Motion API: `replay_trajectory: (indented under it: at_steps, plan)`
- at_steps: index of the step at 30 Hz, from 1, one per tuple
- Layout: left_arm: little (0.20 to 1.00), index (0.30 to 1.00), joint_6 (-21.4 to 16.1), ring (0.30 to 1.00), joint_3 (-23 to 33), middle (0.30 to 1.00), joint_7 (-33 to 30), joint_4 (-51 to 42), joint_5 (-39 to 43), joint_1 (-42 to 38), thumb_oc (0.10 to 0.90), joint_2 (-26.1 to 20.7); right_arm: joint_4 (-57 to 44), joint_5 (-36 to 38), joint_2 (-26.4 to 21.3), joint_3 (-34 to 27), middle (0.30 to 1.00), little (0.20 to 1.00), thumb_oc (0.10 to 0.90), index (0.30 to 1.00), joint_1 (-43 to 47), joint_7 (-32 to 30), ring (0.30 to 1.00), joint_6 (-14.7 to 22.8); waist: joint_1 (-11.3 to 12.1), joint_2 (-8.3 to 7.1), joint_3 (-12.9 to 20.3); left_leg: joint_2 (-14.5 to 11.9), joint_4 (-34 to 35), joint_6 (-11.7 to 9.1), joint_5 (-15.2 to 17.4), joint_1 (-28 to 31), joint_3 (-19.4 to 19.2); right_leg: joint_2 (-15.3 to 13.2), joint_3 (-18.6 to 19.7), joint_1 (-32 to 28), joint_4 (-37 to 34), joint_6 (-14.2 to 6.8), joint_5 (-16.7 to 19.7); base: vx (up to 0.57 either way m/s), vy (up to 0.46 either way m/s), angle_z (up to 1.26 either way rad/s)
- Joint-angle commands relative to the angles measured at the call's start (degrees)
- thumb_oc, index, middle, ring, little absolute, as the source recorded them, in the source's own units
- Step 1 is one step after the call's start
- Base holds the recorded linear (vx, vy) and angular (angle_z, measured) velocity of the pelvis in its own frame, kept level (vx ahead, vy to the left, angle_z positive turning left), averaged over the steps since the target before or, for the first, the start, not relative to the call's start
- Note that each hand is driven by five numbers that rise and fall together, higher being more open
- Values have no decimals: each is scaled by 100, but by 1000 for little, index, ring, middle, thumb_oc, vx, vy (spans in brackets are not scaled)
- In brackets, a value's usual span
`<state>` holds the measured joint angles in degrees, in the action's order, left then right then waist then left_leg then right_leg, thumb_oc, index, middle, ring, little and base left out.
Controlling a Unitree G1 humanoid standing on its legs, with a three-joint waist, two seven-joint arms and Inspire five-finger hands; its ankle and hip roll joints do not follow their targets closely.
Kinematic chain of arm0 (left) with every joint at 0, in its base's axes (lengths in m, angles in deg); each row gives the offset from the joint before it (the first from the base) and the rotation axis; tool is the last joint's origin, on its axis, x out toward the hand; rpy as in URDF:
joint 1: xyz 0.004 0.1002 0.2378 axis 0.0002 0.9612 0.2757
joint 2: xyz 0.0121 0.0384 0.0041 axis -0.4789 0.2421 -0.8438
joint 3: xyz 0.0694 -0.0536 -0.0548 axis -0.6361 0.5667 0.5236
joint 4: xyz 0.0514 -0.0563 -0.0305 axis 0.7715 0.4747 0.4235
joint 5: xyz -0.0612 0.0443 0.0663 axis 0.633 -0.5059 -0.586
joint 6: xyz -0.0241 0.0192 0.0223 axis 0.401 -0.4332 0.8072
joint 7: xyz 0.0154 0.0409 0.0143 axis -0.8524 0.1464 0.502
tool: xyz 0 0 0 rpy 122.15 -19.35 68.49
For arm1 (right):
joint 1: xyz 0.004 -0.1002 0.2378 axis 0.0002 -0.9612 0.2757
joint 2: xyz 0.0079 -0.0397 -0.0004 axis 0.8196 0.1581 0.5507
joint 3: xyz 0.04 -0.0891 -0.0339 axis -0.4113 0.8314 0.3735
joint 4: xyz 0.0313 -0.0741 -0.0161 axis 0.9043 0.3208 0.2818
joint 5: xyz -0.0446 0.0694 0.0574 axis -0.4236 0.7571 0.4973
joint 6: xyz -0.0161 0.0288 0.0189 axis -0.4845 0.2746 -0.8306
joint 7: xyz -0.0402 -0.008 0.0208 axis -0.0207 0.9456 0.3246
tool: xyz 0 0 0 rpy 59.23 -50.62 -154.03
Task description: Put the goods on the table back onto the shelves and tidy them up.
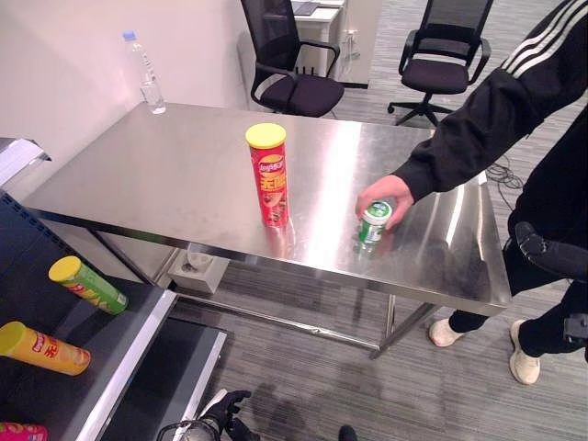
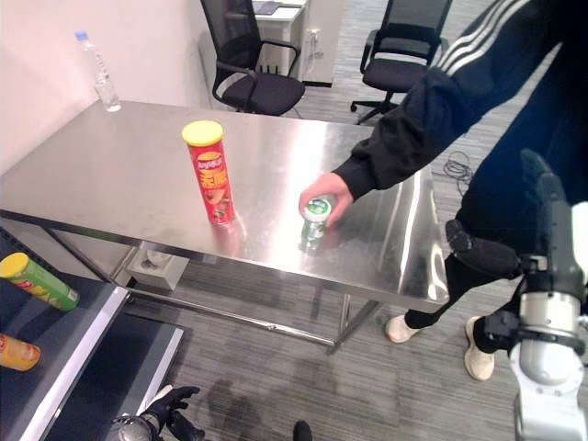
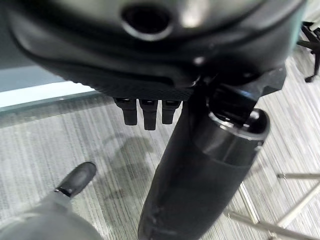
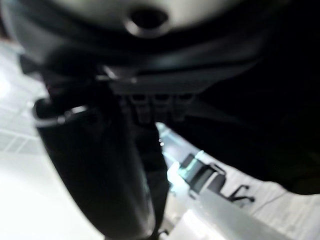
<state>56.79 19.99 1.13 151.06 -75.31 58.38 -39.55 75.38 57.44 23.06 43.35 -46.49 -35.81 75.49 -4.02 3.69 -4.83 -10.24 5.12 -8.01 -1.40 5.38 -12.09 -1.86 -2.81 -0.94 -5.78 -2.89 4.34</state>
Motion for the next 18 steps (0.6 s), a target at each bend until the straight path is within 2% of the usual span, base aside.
replay_trajectory:
  at_steps: [1, 10, 18]
  plan:
    - [900, 900, -140, 900, -414, 900, -26, 451, -48, -864, 800, 122, -759, 54, -212, -560, 900, 900, 800, 900, 164, -118, 900, 270, 91, 46, 443, -706, -12, -520, -853, -78, -130, 104, 225, -24, 458, -278, -890, -7, 1, -16]
    - [900, 900, -150, 900, -634, 900, -6, 429, -69, -1021, 800, 232, -691, 188, -6, -41, 900, 900, 800, 900, 220, 112, 900, 264, 69, 96, 457, -732, -12, -535, -830, -96, -169, 110, 258, 6, 466, -279, -874, -9, 2, -9]
    - [900, 900, -171, 900, -598, 900, 11, 372, -17, -926, 800, 136, -166, 286, -31, 611, 900, 900, 800, 900, 656, 208, 900, 247, 272, 92, 467, -678, -12, -530, -719, -161, -97, 51, 141, -67, 399, -296, -845, 3, 1, 4]
